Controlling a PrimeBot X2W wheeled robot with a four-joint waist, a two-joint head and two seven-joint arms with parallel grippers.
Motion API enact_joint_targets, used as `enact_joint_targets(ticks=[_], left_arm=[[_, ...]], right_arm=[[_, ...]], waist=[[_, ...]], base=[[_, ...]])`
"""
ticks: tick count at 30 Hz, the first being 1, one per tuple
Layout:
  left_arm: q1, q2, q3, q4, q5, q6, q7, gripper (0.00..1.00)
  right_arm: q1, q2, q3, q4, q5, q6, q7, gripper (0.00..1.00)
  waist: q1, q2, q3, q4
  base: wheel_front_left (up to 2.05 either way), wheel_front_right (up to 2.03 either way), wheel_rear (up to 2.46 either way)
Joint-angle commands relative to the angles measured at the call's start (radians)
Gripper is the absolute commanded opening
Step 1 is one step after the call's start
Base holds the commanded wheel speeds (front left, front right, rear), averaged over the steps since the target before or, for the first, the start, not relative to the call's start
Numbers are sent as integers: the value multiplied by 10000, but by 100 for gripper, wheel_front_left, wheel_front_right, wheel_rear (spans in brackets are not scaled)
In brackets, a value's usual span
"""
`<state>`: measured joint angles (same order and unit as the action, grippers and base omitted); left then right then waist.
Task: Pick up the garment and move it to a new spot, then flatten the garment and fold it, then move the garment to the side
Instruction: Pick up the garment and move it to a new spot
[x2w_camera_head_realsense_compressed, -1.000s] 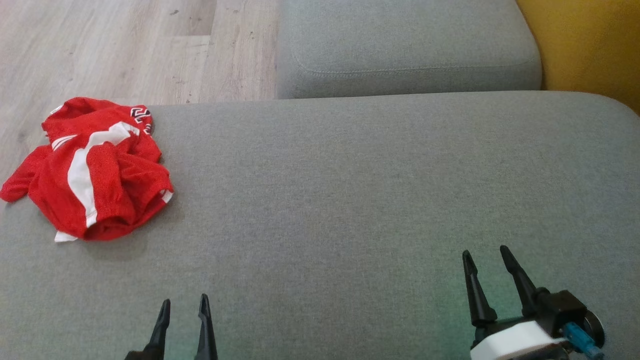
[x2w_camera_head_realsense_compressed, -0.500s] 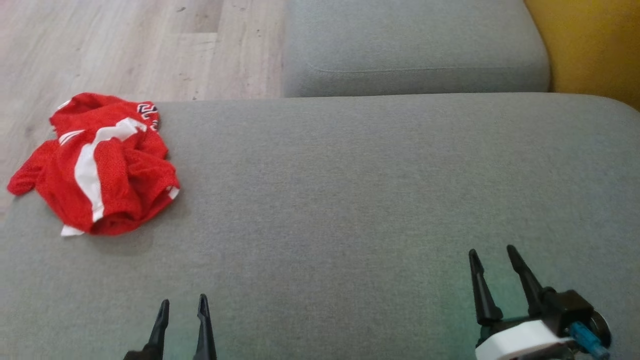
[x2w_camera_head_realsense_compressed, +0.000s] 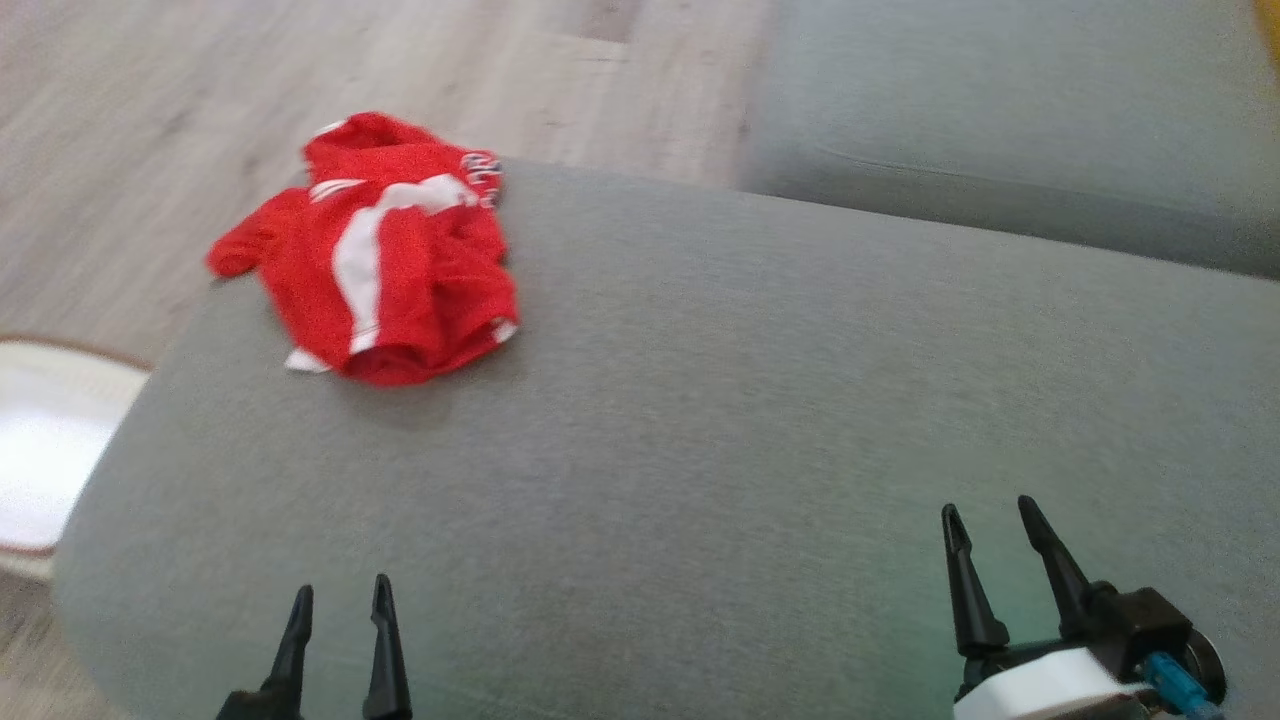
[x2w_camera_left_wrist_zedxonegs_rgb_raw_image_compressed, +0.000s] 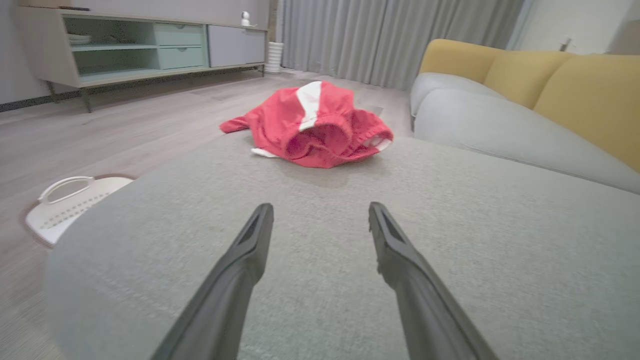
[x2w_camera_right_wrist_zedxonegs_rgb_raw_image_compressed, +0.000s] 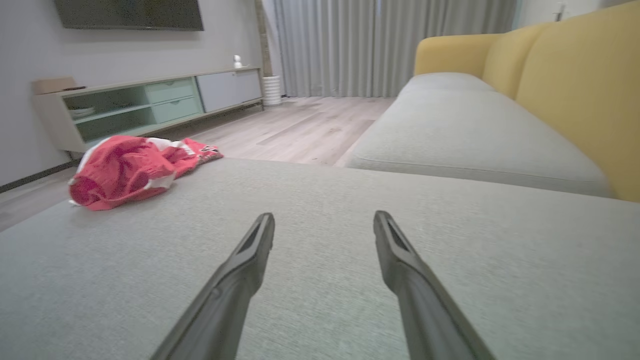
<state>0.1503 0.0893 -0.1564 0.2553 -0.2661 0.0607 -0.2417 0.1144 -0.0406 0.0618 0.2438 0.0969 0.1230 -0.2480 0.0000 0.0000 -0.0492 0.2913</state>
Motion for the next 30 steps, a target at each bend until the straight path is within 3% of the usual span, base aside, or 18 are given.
enact_joint_targets(ticks=[1, 9, 20, 24, 29, 30], left_arm=[[-407, 113, 378, -326, -65, 39, -35, 100], [-337, 206, 449, -378, -180, 79, -46, 100], [-420, 507, 723, -1269, -131, 205, -135, 100], [-1045, 1189, 1093, -2600, -5, 205, 173, 100], [-2988, 2733, 1807, -3969, 22, -102, 1663, 100], [-2988, 2733, 1807, -3969, 22, -102, 1663, 100]], right_arm=[[-351, -97, 261, -313, 68, 77, -138, 100], [-455, -96, 372, -273, 101, 77, -138, 100], [-417, -96, 303, -344, -107, 77, -138, 100], [-433, -96, 183, -511, -306, 77, -138, 100], [-762, -96, 119, -772, -673, 77, -130, 100], [-762, -96, 119, -772, -673, 77, -130, 100]], waist=[[0, 0, 22, 813], [0, 0, 47, 1662], [0, 0, 213, 1457], [0, 0, 359, 1226], [0, 0, 866, 825], [0, 0, 866, 825]], base=[[0, 0, 0], [0, 0, 0], [0, 0, 0], [0, 0, 0], [0, 0, 0], [0, 0, 0]])
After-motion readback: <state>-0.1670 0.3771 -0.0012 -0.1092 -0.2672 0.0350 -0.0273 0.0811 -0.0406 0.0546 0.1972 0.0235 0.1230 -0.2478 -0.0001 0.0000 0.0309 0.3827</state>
